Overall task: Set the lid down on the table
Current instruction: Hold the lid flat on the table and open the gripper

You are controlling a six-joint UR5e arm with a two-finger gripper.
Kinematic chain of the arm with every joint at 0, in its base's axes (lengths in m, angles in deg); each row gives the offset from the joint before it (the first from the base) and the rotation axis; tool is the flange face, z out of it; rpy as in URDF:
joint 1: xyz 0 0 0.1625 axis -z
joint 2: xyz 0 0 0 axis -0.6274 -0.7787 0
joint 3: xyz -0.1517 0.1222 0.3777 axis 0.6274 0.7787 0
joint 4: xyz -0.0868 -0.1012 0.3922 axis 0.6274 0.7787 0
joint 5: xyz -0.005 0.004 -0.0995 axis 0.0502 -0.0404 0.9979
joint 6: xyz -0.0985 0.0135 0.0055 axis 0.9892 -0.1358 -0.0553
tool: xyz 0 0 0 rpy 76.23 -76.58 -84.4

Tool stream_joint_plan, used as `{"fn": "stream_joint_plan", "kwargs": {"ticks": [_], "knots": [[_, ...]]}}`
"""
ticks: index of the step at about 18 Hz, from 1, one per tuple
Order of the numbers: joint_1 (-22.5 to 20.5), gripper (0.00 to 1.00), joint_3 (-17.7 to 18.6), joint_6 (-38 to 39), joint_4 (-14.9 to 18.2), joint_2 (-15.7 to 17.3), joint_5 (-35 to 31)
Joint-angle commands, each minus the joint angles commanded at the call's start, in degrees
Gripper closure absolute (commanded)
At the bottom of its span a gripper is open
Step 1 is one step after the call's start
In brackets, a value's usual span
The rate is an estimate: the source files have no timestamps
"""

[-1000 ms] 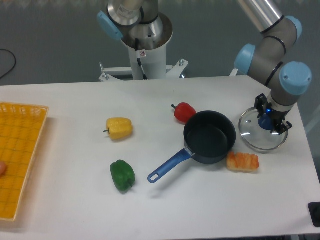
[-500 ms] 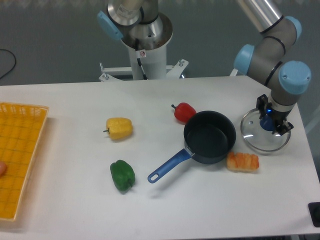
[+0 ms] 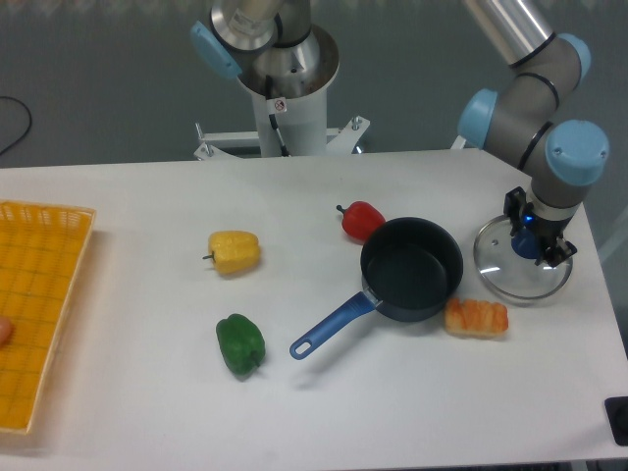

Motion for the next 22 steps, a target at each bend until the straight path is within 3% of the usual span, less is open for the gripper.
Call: {"fn": "stream_joint_plan", "kwargs": {"ticks": [15,22], "knots": [[0.1,0.4,0.6,0.0,-0.4,-0.4,0.0],[0.0,0.35,0.6,0.1,-0.4,-0.5,-0.1]]}}
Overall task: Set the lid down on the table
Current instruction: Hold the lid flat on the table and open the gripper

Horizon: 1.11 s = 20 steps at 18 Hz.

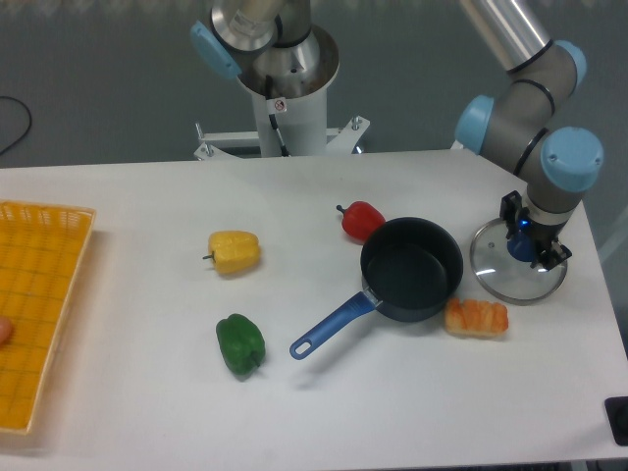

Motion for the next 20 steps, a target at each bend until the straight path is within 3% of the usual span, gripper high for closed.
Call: {"fn": "stream_joint_plan", "kwargs": {"ticks": [2,5,12,13,15,20], "knots": [[0.1,0.26,0.0,-0.1,0.0,0.0,0.0],[0.1,0.2,0.1,-0.1,0.0,0.0,0.0],[0.1,0.17,0.1,-0.1,0.0,0.0,0.0],[0.1,0.15,0.1,0.0,0.0,0.1,0.0],[0.1,0.0,0.0,0.4,0.1,0.3,0.0],[1.1,0.0,-1.1,0.5,0.2,1.1,-1.0]]}}
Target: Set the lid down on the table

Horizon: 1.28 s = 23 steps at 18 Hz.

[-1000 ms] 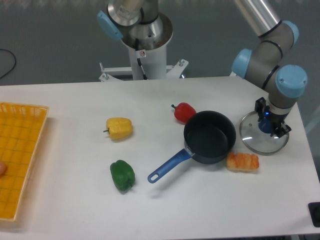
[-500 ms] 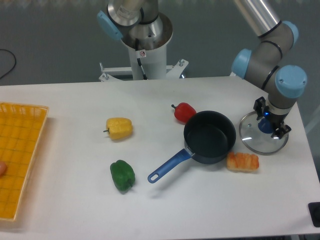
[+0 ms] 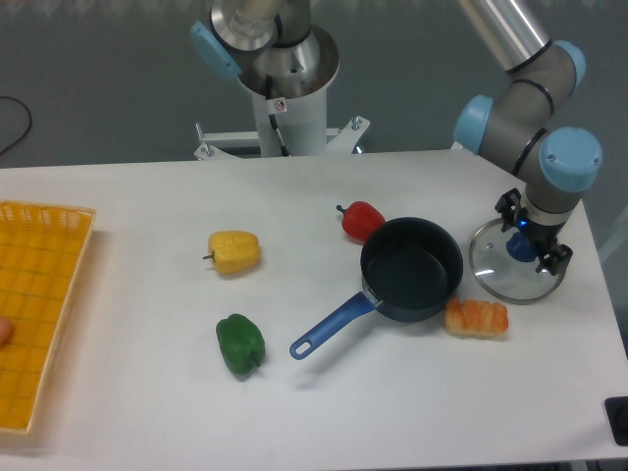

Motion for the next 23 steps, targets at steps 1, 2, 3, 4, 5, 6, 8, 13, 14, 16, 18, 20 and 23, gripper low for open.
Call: {"fn": "stream_joint_plan", "kwargs": {"ticks": [1,2,3,4,5,6,8,13,14,16,18,20,23], "knots": [[0.2,0.0,-0.3,0.0,0.0,-0.1,-0.9],[0.5,0.0,-0.8,0.0,0.1,-0.1,-2.0],[0.6,0.0,-1.4,0.5,0.1,-0.1,-2.3],[0.6,0.0,-1.6,0.5,0.2,0.3,-2.3],[0.6,0.0,-1.6,0.4,0.3,1.0,-2.1],[0.6,0.0,-1.5,0.4,0.4,1.6,-2.0],[0.6,0.0,-1.6,0.4,0.6,2.5,-1.9],[1.1,0.0,-0.9,0.4,1.5,4.9,-0.6],[1.3,0.0,-1.0,0.4,2.5,5.5,-0.4],[1.7,0.0,-0.9,0.6,5.3,7.7,-0.4],[2.0,0.0,-1.2,0.7,8.6,9.8,-0.3],[2.5,0.0,-1.3,1.3,10.6,11.1,1.8],[2.8,0.0,-1.1,4.1,11.2,11.3,3.7]]}}
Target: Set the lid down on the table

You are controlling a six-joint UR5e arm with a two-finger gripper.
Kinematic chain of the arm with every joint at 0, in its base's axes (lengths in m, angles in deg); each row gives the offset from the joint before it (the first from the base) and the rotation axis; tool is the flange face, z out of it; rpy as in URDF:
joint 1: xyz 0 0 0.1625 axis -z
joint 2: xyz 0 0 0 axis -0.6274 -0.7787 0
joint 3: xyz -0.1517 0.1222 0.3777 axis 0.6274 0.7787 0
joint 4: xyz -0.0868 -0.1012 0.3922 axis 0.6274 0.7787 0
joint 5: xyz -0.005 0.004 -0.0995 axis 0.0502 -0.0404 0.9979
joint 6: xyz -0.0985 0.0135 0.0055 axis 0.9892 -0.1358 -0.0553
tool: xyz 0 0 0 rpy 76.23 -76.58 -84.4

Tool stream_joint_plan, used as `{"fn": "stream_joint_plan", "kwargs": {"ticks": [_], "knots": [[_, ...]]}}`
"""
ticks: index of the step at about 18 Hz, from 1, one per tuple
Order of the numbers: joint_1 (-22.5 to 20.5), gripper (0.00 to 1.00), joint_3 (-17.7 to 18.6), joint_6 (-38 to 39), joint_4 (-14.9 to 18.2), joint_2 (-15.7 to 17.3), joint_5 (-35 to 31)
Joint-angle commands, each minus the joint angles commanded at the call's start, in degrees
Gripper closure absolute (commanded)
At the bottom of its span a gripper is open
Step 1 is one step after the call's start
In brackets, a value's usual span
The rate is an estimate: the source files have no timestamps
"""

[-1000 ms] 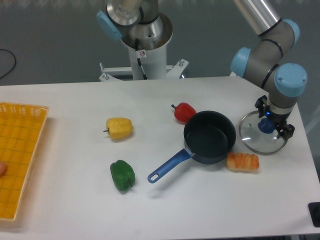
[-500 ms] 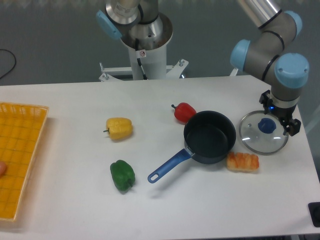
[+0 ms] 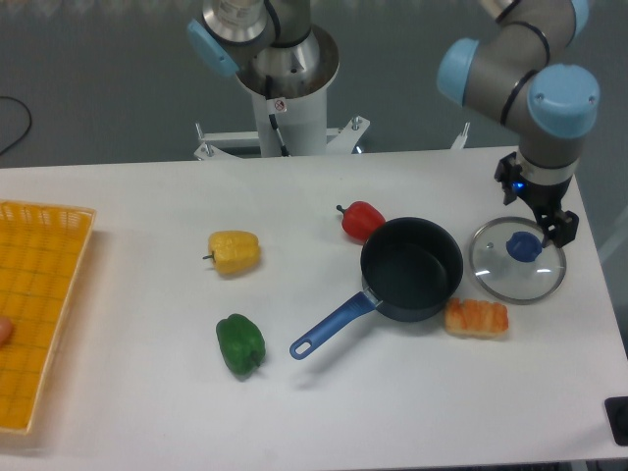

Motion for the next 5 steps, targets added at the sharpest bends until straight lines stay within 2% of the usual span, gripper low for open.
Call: {"fn": "stream_joint_plan", "kwargs": {"ticks": [5], "knots": [[1.0,0.0,0.4,0.2,2.1,1.1,-0.1]]}}
